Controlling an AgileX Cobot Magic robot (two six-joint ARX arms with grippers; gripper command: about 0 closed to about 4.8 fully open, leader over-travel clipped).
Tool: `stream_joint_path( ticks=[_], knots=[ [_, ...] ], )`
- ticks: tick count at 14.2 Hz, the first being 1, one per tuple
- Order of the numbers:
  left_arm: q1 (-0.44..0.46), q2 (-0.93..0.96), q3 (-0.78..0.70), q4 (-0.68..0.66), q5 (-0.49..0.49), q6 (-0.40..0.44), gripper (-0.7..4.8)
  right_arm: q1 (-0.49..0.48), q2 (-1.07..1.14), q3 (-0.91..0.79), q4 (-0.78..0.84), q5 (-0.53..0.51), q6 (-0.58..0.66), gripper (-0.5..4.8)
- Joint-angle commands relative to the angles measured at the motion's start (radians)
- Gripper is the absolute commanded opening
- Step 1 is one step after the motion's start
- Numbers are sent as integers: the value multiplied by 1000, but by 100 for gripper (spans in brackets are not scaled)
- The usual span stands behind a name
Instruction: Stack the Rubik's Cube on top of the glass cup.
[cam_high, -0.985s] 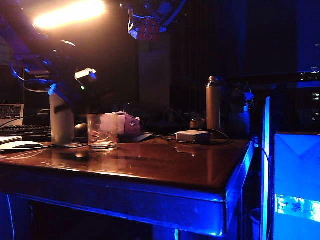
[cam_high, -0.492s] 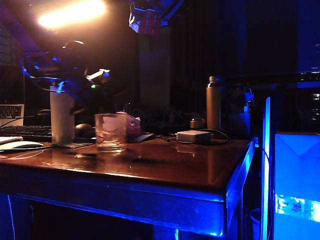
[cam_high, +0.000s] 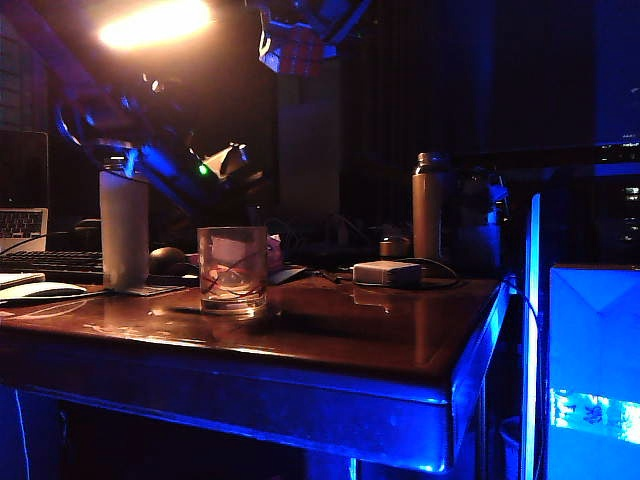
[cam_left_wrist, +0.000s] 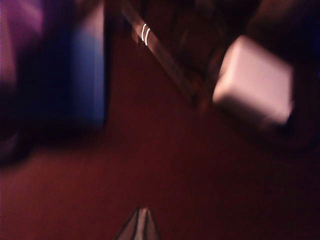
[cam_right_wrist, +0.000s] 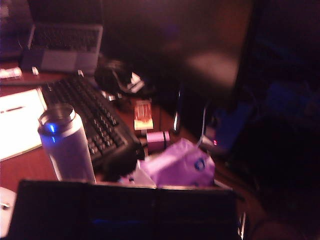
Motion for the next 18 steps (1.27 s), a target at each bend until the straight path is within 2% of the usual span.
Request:
stream_joint_path(
  ticks=[1,4,7,11,13,16,18],
  knots=[
    [13,-166,6,48,-145,24,-3,-1,-13,6,6,39,-3,187],
    [51,-330,7,68,-158,36,-3,-1,-13,6,-51,32,-2,188],
    [81,-517,7,45,-207,38,-3,1,2,4,-105,-31,24,187],
    [82,-706,7,-53,-216,87,-3,9,41,4,-154,-198,74,187],
    [86,-777,7,-135,-216,96,-3,9,63,3,-207,-262,82,187],
    [85,-804,7,-168,-215,108,-3,10,101,3,-246,-375,82,187],
    [85,-810,7,-182,-215,108,-3,25,132,-1,-286,-393,72,187]
  ],
)
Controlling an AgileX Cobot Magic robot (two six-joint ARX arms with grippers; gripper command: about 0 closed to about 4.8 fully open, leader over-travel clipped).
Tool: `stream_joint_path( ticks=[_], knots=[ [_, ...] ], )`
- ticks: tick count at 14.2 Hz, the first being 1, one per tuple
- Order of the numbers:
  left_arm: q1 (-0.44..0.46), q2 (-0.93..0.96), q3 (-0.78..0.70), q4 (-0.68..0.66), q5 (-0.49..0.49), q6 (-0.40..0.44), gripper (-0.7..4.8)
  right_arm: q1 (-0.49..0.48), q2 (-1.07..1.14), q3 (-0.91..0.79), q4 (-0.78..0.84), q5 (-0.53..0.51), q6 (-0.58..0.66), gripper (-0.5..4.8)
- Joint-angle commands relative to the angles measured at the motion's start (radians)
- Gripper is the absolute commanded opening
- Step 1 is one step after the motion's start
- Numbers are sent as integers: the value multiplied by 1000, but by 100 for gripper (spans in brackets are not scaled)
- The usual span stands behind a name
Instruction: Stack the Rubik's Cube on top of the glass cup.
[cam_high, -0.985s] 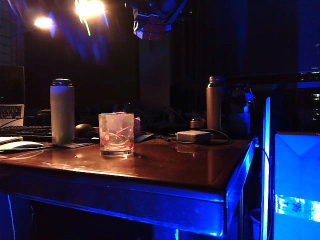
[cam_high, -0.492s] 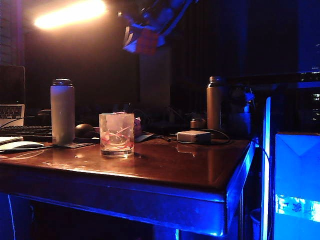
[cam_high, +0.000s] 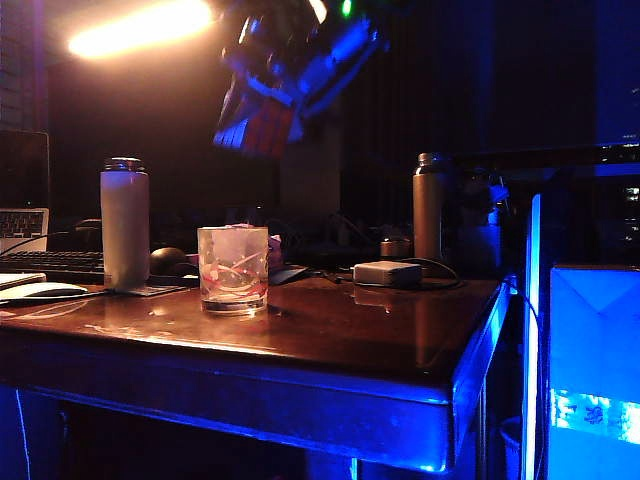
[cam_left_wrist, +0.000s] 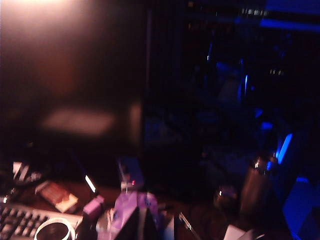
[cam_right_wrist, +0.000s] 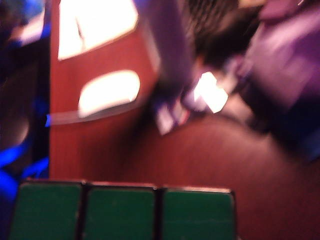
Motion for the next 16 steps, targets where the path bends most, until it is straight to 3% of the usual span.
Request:
stream_joint_path(
  ticks=[1,7,16],
  knots=[
    [1,-13,3,-6,2,5,-3,28,28,-4,-20,-20,-25,187],
    [1,-13,3,-23,1,6,-3,61,84,-4,26,91,-58,179],
    [1,-12,3,-39,1,6,-3,57,140,-4,53,127,-58,180]
  ],
)
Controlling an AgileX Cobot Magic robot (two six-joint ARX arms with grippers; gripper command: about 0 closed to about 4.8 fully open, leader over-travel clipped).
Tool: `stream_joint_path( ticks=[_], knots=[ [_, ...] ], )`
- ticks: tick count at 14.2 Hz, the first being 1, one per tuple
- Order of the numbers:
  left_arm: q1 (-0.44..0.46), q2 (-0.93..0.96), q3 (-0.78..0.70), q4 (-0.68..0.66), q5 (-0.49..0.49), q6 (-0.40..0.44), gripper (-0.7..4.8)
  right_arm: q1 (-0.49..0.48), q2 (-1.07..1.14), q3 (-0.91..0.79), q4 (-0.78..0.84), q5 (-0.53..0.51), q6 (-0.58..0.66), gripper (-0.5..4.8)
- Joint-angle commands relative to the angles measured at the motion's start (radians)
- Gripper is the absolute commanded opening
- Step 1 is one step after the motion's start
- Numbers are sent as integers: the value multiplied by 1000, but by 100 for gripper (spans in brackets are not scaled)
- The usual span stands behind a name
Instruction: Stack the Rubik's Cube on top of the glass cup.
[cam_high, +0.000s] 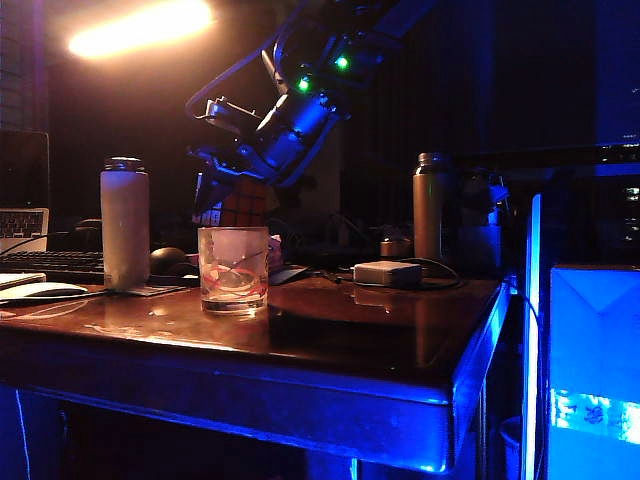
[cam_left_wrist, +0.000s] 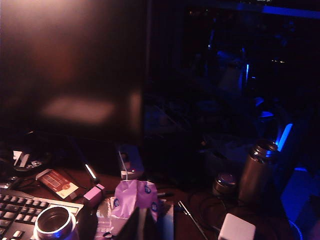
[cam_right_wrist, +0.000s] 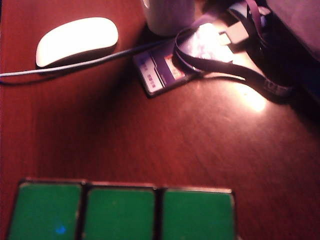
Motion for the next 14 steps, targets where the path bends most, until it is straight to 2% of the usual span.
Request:
stream_joint_path(
  ticks=[1,3,6,10,11,13,14],
  knots=[
    [1,-4,3,12,1,5,-3,0,8,4,7,16,0,180],
    [1,-4,3,12,1,5,-3,-2,8,4,6,19,0,180],
    [1,-4,3,13,1,5,-3,-8,8,4,-23,77,-3,180],
    [1,-4,3,13,1,5,-3,-11,8,5,-37,77,-7,181],
    [1,-4,3,13,1,5,-3,-11,8,5,-37,77,-7,214],
    [1,-4,3,13,1,5,-3,-11,8,5,-37,76,-7,322],
    [1,-4,3,13,1,5,-3,-11,7,5,-37,61,-7,352]
  ],
)
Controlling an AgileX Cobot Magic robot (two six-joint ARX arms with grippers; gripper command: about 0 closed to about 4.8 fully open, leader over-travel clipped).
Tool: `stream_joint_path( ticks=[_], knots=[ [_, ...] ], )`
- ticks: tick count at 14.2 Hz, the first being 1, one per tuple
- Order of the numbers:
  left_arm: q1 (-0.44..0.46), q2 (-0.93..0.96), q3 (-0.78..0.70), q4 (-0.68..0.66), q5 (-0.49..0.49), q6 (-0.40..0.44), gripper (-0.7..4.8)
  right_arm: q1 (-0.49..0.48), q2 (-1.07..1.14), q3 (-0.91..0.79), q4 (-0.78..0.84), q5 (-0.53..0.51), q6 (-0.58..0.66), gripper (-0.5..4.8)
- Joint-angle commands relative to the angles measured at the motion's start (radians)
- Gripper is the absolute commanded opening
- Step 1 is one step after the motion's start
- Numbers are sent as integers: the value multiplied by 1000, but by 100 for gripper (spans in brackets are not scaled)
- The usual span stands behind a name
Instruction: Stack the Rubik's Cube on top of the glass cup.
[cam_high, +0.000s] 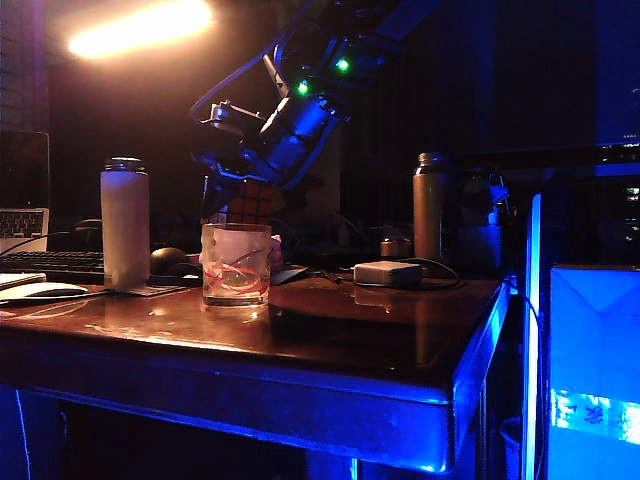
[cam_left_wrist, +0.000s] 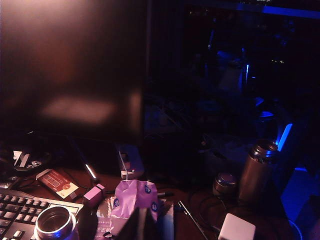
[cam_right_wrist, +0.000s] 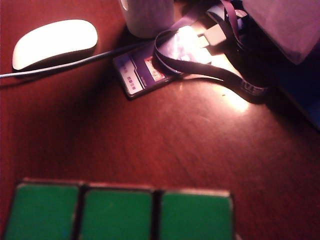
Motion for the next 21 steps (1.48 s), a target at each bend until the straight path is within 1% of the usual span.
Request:
stream_joint_path(
  ticks=[1,2,3,4,5,10,12,13,14,15,16,18,20,21],
  knots=[
    [1,-4,3,12,1,5,-3,-3,1,0,-31,-5,2,370],
    [1,-4,3,12,1,5,-3,-3,1,0,-31,-5,2,380],
    [1,-4,3,11,1,4,-3,-3,1,0,-31,-5,2,406],
    [1,-4,3,8,1,4,-3,-3,1,0,-31,-5,2,453],
    [1,-4,3,5,1,5,-3,-3,1,3,-30,-5,2,476],
    [1,-4,3,-2,1,5,-3,-4,-33,5,26,-9,2,479],
    [1,-10,3,-10,2,6,-3,-6,-85,5,57,5,1,479],
    [1,-20,3,-33,14,16,-3,-6,-112,5,59,26,2,425],
    [0,-35,3,-73,18,26,-3,-6,-151,5,50,57,2,159],
    [0,-57,3,-124,16,28,-3,-6,-191,5,39,93,2,15],
    [0,-88,3,-184,16,28,-3,-6,-236,5,11,124,4,-6],
    [0,-193,2,-326,-29,26,-3,-6,-352,5,-89,182,16,-5],
    [0,-340,2,-432,-61,26,-3,-6,-500,4,-172,199,-11,-6],
    [0,-426,2,-484,-76,26,-3,-5,-576,4,-200,210,-57,-6]
  ],
)
